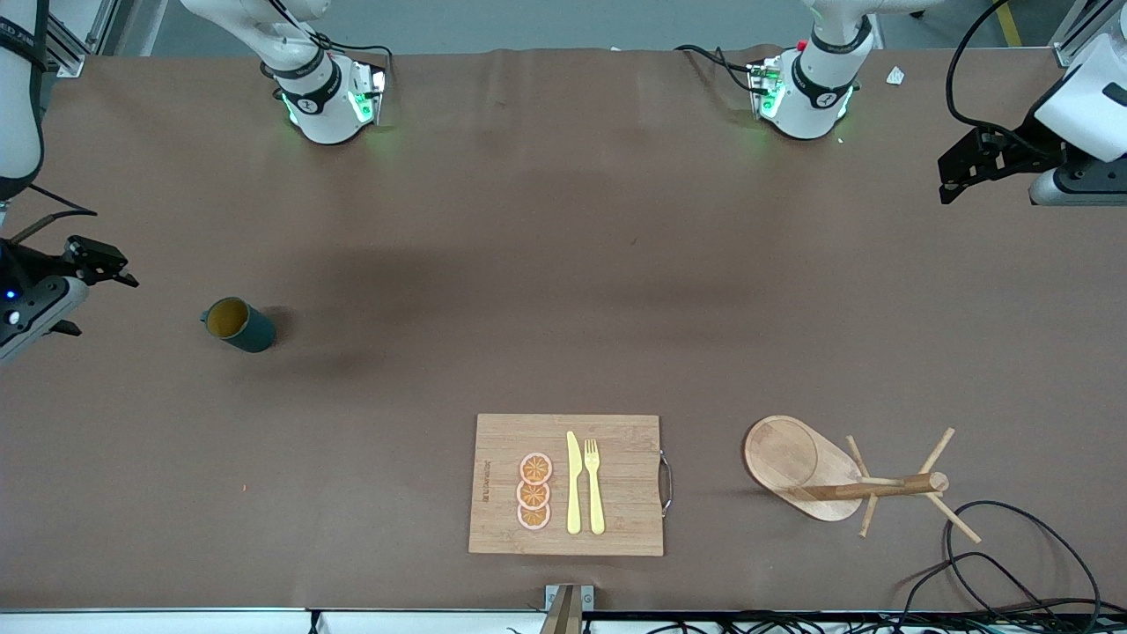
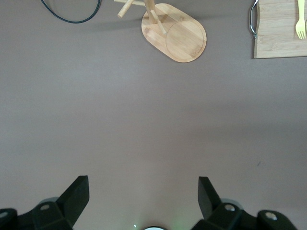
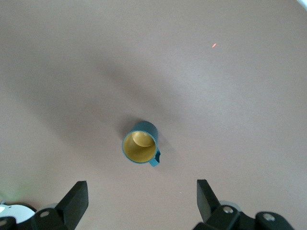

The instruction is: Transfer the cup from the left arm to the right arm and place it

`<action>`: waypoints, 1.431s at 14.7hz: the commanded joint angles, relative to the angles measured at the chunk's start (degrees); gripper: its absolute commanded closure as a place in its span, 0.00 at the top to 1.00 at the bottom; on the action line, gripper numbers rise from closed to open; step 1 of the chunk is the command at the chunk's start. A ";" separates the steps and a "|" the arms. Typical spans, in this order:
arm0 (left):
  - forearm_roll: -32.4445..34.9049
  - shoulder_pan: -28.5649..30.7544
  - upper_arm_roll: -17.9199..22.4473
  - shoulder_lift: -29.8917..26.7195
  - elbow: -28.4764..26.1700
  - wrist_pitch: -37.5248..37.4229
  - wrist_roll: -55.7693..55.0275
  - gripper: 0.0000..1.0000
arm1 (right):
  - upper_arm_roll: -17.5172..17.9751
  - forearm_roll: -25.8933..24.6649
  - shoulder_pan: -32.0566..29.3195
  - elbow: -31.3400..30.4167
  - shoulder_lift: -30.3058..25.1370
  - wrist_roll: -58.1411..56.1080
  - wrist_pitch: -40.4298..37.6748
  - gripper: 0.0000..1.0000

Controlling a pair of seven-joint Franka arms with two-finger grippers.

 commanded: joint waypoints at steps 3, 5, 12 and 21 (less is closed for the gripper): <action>-0.79 -0.08 0.02 -0.71 -0.42 0.42 0.99 1.00 | 0.16 -2.84 -0.24 6.37 0.89 1.11 -5.17 1.00; -0.88 -0.08 0.02 -0.71 -0.42 0.42 0.99 1.00 | 0.16 -2.75 0.20 6.46 0.89 2.77 -5.18 1.00; -0.35 -0.34 0.02 -0.62 -0.15 0.42 0.90 1.00 | 0.69 -1.61 2.04 6.46 0.19 30.90 -10.62 1.00; -1.05 -0.25 -0.06 -0.27 -0.15 0.33 0.64 1.00 | 0.34 2.52 2.40 5.93 -5.96 48.01 -15.18 1.00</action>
